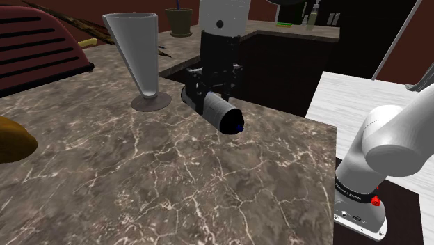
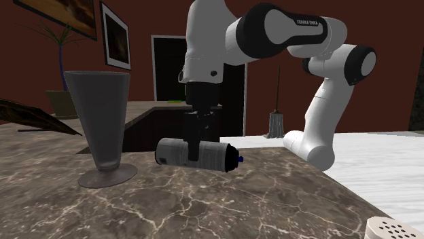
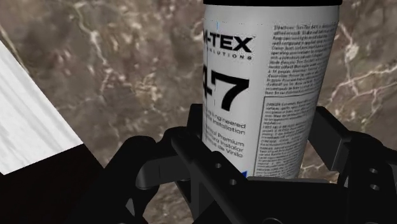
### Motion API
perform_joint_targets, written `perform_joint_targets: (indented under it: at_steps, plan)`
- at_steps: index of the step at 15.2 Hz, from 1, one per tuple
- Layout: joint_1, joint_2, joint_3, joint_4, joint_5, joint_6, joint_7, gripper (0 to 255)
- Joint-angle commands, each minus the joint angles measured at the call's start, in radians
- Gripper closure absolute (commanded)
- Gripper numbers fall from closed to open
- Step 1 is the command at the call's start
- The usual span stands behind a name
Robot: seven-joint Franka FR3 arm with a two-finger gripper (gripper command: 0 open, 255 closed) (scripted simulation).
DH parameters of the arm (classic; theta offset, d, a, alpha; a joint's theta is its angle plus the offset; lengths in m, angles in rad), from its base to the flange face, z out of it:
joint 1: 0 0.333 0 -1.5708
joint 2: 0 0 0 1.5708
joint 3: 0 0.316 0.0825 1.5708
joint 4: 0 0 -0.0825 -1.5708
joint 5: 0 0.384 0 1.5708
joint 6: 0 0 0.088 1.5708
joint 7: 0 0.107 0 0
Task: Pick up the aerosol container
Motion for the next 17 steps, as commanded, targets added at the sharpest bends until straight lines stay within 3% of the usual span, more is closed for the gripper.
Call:
perform_joint_targets:
  at_steps: [1,5,17]
  plan:
    - [0.000,0.002,0.000,-0.001,0.000,0.001,0.000,255]
    - [0.001,-0.001,0.001,-0.004,0.001,0.001,0.000,255]
    - [-0.010,0.025,-0.012,0.178,-0.020,-0.156,0.021,255]
